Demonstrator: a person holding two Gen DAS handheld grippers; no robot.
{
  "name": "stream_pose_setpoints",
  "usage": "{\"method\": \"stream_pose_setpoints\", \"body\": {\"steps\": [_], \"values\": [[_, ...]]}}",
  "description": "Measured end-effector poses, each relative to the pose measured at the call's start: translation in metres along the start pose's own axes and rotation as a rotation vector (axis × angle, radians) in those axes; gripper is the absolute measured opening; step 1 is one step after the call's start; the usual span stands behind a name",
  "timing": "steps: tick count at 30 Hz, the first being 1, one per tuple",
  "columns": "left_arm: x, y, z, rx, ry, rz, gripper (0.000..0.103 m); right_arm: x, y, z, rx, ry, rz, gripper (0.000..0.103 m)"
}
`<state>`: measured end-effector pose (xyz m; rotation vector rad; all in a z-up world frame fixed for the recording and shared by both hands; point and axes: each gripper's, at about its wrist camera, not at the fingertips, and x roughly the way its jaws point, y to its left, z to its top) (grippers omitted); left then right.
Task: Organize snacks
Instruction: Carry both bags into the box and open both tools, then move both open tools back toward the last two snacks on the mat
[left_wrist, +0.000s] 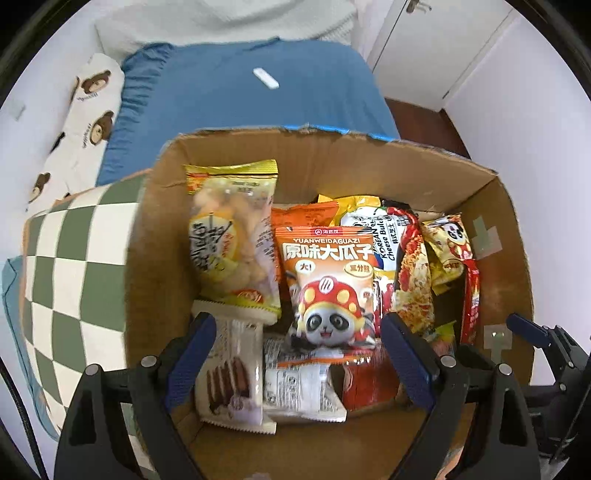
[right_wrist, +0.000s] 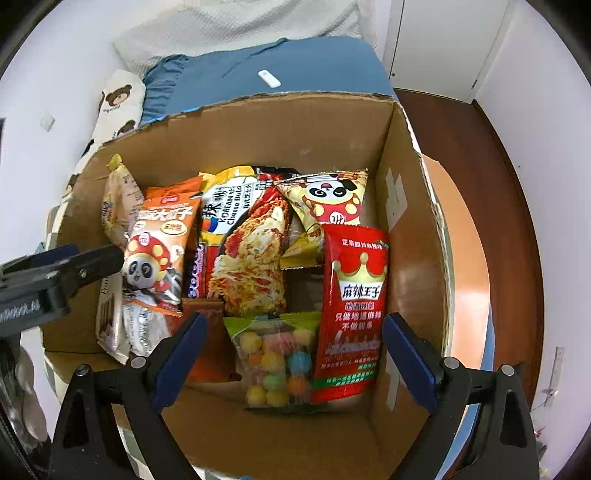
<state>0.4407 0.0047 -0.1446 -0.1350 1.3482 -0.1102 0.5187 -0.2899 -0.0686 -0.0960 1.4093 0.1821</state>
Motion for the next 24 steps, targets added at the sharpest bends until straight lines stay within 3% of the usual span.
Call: {"method": "stream_pose_setpoints", "body": {"steps": [13, 24], "values": [[-0.088, -0.003, -0.061, 0.025, -0.236, 0.052, 0.091, -0.071, 0.023, -0.038, -0.030, -0.174, -0.021, 0.098], [-0.137, -0.010, -0.110, 0.039, -0.356, 0.059, 0.091, -0.137, 0.032, -0.089, -0.034, -0.322, -0.030, 0.098]]}}
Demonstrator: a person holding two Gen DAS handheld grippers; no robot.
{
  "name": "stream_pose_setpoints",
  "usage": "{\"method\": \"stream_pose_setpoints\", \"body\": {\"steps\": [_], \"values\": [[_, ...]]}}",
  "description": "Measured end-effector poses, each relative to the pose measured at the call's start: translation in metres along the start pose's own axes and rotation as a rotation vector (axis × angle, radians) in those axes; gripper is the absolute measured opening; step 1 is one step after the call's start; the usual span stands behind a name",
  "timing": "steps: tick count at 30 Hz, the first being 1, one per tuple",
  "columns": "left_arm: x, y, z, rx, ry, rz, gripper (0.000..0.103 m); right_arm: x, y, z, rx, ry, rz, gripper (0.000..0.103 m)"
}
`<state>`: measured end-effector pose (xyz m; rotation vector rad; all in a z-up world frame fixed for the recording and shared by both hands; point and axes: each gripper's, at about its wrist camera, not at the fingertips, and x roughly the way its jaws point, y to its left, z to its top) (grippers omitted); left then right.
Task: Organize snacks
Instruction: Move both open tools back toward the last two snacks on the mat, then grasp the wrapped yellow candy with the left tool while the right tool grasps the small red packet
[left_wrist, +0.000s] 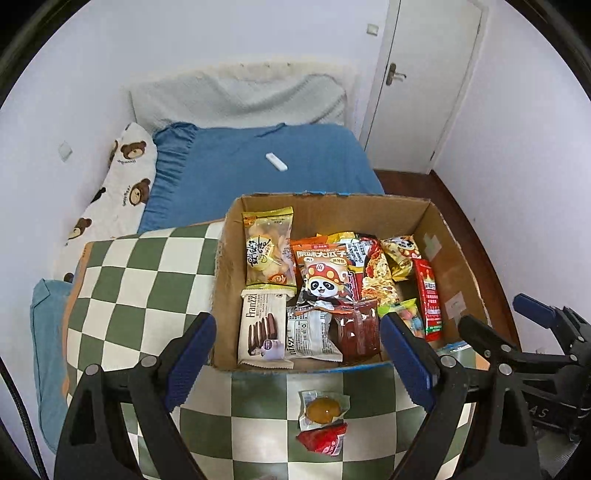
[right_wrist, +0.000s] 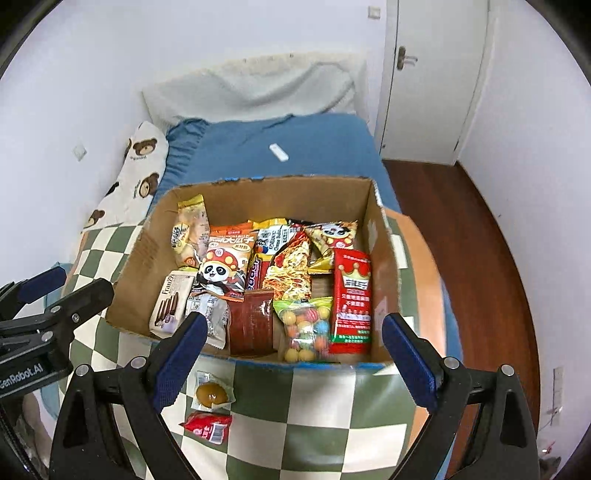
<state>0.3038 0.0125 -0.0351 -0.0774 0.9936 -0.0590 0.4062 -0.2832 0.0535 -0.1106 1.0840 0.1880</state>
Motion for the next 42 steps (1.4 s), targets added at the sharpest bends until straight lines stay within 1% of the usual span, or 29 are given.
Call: {"method": "stream_pose_setpoints", "body": {"steps": [6, 10, 13, 15, 18, 19, 20, 21, 22, 24, 26, 28, 29, 31, 33, 35, 36, 37, 39, 42], "values": [[-0.028, -0.005, -0.018, 0.001, -0.041, -0.009, 0.091, -0.043, 0.002, -0.016, 0.002, -0.094, -0.025, 0.098], [-0.045, -0.011, -0.031, 0.006, -0.061, -0.012, 0.091, -0.063, 0.003, -0.027, 0.016, -0.131, -0.024, 0.098], [-0.052, -0.012, -0.038, -0.005, -0.061, -0.025, 0.091, -0.075, 0.001, -0.034, 0.033, -0.150, -0.011, 0.098], [-0.054, -0.011, -0.042, -0.012, -0.060, -0.015, 0.091, -0.077, 0.001, -0.040, 0.039, -0.145, 0.027, 0.098], [-0.045, -0.002, -0.053, -0.017, -0.029, 0.031, 0.091, -0.060, 0.005, -0.057, 0.053, -0.075, 0.115, 0.097], [-0.039, 0.002, -0.058, -0.016, -0.008, 0.052, 0.091, -0.051, 0.007, -0.064, 0.057, -0.047, 0.146, 0.092], [-0.033, 0.006, -0.064, -0.013, 0.016, 0.075, 0.091, -0.038, 0.011, -0.071, 0.056, -0.008, 0.183, 0.078], [-0.024, 0.011, -0.071, -0.008, 0.044, 0.104, 0.091, -0.021, 0.016, -0.080, 0.058, 0.045, 0.217, 0.071], [-0.017, 0.014, -0.077, -0.003, 0.065, 0.125, 0.091, -0.007, 0.019, -0.086, 0.067, 0.088, 0.245, 0.068], [-0.002, 0.021, -0.091, 0.014, 0.109, 0.173, 0.091, 0.027, 0.027, -0.103, 0.099, 0.177, 0.304, 0.068], [0.016, 0.031, -0.106, 0.025, 0.164, 0.225, 0.091, 0.061, 0.036, -0.118, 0.130, 0.252, 0.331, 0.069], [0.028, 0.039, -0.118, 0.024, 0.204, 0.249, 0.091, 0.089, 0.044, -0.129, 0.156, 0.319, 0.345, 0.069], [0.034, 0.043, -0.123, 0.022, 0.227, 0.261, 0.091, 0.110, 0.050, -0.137, 0.180, 0.365, 0.360, 0.069], [0.043, 0.049, -0.132, 0.018, 0.262, 0.274, 0.091, 0.133, 0.060, -0.147, 0.192, 0.405, 0.361, 0.069], [0.050, 0.054, -0.136, 0.016, 0.288, 0.281, 0.091, 0.151, 0.073, -0.156, 0.161, 0.425, 0.358, 0.068], [0.056, 0.055, -0.138, 0.011, 0.306, 0.270, 0.091, 0.154, 0.084, -0.161, 0.101, 0.405, 0.314, 0.048], [0.058, 0.055, -0.137, 0.010, 0.312, 0.260, 0.091, 0.153, 0.085, -0.163, 0.081, 0.396, 0.310, 0.045], [0.062, 0.053, -0.137, 0.010, 0.321, 0.248, 0.091, 0.148, 0.085, -0.164, 0.059, 0.384, 0.297, 0.038], [0.070, 0.047, -0.134, 0.001, 0.339, 0.208, 0.091, 0.140, 0.078, -0.168, 0.039, 0.364, 0.270, 0.035], [0.084, 0.032, -0.129, -0.011, 0.363, 0.133, 0.091, 0.123, 0.051, -0.171, 0.052, 0.331, 0.226, 0.034]]}}
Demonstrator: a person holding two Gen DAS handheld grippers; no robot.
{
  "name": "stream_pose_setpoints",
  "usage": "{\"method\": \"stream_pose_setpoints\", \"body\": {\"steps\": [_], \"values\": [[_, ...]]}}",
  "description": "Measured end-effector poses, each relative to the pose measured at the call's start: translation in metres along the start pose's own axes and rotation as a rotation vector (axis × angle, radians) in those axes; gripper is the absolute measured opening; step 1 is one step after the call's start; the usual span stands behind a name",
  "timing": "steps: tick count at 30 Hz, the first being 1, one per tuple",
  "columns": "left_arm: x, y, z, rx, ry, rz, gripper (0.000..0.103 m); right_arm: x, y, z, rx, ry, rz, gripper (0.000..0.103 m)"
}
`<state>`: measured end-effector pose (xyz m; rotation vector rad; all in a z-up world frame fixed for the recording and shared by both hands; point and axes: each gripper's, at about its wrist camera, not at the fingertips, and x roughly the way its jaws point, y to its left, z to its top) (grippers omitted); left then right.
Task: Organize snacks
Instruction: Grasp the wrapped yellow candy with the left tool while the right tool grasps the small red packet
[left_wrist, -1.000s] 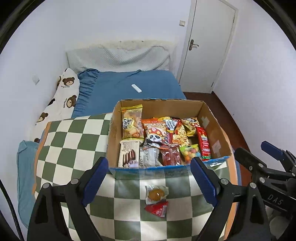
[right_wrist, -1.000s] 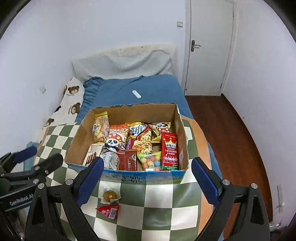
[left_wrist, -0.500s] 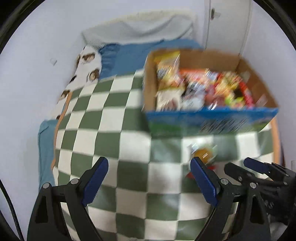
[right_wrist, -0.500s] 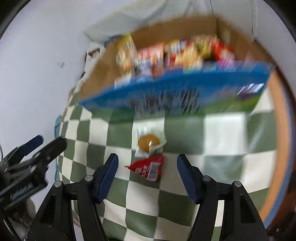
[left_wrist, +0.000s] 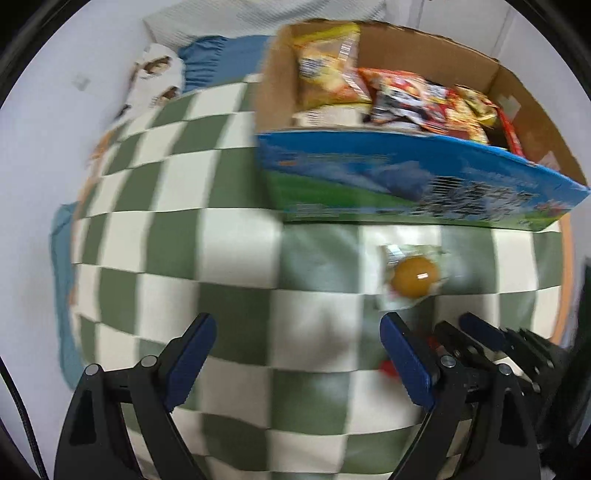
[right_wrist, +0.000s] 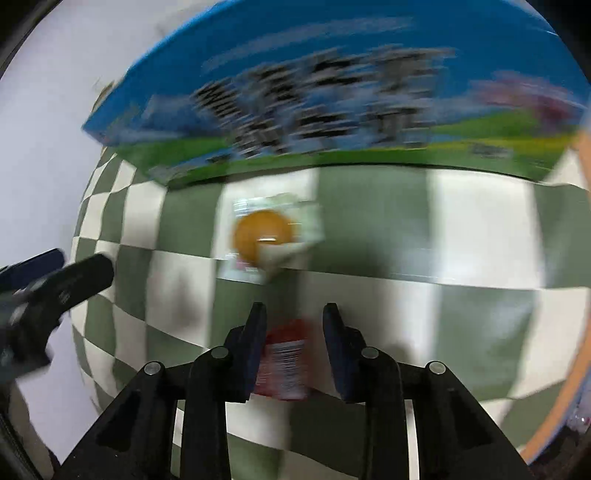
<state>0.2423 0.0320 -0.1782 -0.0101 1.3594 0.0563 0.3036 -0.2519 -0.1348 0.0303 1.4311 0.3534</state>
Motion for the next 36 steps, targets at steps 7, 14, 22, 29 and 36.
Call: {"method": "stream_pose_setpoints", "body": {"steps": [7, 14, 22, 29, 36], "values": [[0.041, -0.046, 0.022, 0.036, 0.075, -0.145, 0.082, -0.023, -0.060, -0.008, 0.126, -0.012, -0.036, 0.034], [0.074, -0.073, 0.031, 0.116, 0.131, -0.158, 0.049, -0.026, -0.067, -0.019, 0.169, -0.004, -0.011, 0.034], [0.070, -0.020, -0.002, 0.053, 0.127, -0.106, 0.047, -0.026, -0.048, -0.020, 0.185, 0.009, 0.084, 0.036], [0.062, 0.044, -0.051, -0.066, 0.171, -0.086, 0.046, 0.002, -0.018, -0.016, 0.226, 0.083, 0.250, 0.055], [0.068, 0.066, -0.081, -0.163, 0.192, -0.105, 0.046, 0.045, 0.017, -0.019, 0.167, 0.155, 0.243, 0.056]]}}
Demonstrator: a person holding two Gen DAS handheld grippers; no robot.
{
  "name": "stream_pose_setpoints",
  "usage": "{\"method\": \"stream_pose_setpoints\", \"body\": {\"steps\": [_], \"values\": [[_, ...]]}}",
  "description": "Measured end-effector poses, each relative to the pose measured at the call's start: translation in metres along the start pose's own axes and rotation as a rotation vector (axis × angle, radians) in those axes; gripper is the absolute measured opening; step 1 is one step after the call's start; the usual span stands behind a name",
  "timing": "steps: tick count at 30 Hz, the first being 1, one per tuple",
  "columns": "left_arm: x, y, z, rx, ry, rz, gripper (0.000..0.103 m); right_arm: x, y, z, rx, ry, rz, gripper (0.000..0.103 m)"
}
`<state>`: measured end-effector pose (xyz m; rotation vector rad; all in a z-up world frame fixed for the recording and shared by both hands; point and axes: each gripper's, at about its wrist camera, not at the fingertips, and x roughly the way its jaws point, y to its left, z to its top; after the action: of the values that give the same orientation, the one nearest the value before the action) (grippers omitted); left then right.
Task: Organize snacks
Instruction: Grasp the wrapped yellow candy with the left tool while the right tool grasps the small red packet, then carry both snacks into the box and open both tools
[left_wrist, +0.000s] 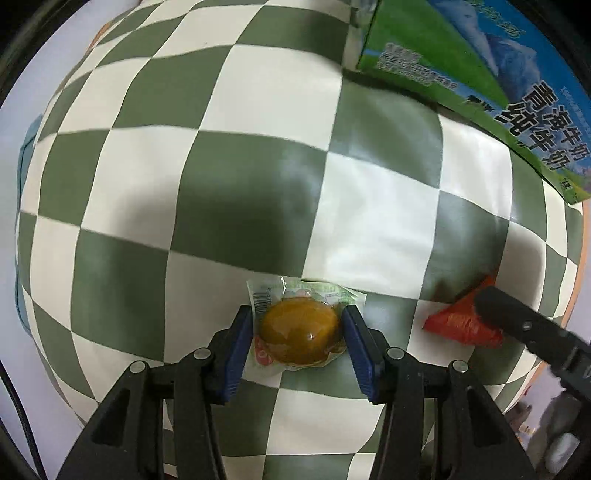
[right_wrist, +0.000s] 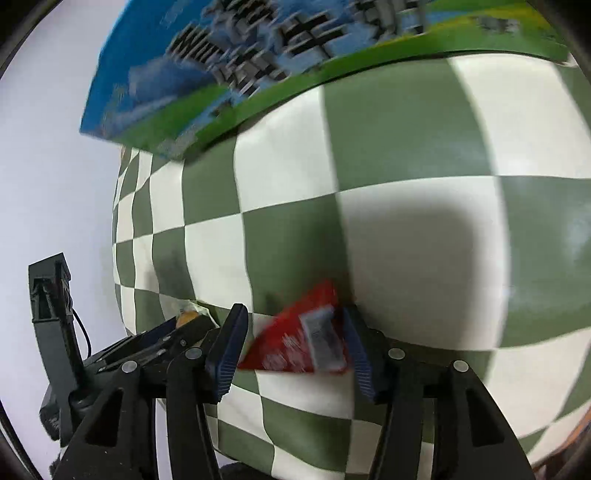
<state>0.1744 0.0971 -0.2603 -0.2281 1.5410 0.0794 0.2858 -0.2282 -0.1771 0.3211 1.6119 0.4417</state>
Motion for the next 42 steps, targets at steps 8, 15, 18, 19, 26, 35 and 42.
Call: {"method": "stream_pose_setpoints", "body": {"steps": [8, 15, 18, 19, 26, 35, 42], "values": [[-0.002, 0.002, 0.002, 0.005, -0.019, 0.011, 0.046, 0.003, 0.032, -0.011, -0.135, -0.011, -0.080, 0.056], [0.007, 0.005, -0.005, 0.008, -0.015, 0.008, 0.047, 0.022, 0.024, -0.017, -0.080, 0.047, -0.039, 0.062], [0.008, 0.006, -0.003, 0.008, -0.009, 0.005, 0.047, 0.018, 0.028, -0.022, -0.103, 0.041, -0.045, 0.062], [0.008, 0.007, -0.003, 0.004, -0.005, 0.001, 0.047, 0.015, 0.030, -0.023, -0.118, 0.034, -0.047, 0.062], [0.014, 0.017, 0.003, -0.006, 0.010, -0.012, 0.047, -0.017, 0.053, -0.045, -0.420, -0.025, -0.073, 0.068], [0.020, 0.010, 0.004, 0.006, 0.003, 0.009, 0.047, 0.023, 0.058, -0.046, -0.582, 0.010, -0.170, 0.055], [0.014, 0.000, -0.001, 0.012, -0.014, 0.024, 0.046, 0.008, 0.048, -0.044, -0.504, -0.092, -0.140, 0.045]]}}
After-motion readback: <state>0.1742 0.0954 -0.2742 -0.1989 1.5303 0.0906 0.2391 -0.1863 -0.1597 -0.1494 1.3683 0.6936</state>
